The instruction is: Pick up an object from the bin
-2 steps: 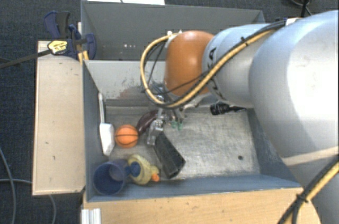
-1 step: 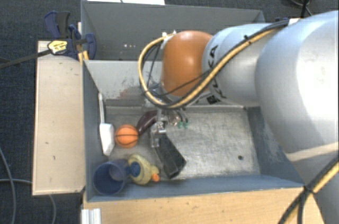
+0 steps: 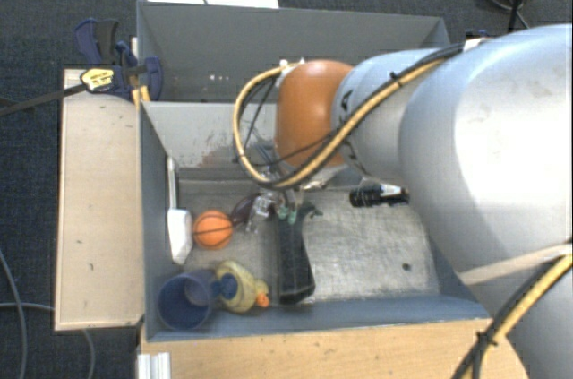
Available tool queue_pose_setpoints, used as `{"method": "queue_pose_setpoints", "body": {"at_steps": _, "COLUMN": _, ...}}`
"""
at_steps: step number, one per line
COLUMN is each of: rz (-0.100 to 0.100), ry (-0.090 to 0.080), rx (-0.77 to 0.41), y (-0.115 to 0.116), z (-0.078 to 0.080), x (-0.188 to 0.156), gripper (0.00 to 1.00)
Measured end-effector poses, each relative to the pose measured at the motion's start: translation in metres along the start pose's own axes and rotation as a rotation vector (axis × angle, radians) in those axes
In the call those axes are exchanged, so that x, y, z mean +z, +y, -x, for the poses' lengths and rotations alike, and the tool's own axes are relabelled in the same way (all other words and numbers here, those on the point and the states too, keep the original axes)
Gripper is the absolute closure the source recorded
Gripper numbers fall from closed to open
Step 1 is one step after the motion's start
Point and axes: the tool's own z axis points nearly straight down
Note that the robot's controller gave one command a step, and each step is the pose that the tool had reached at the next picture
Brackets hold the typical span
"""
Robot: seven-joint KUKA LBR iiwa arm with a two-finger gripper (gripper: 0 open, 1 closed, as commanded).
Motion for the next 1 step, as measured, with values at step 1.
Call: {"method": "queue_pose_setpoints", "body": {"at_steps": 1, "rz": 0.0, "ry": 0.0, "rx": 0.0, "y": 0.0, "z": 0.0, "x": 0.0, "gripper": 1.0}}
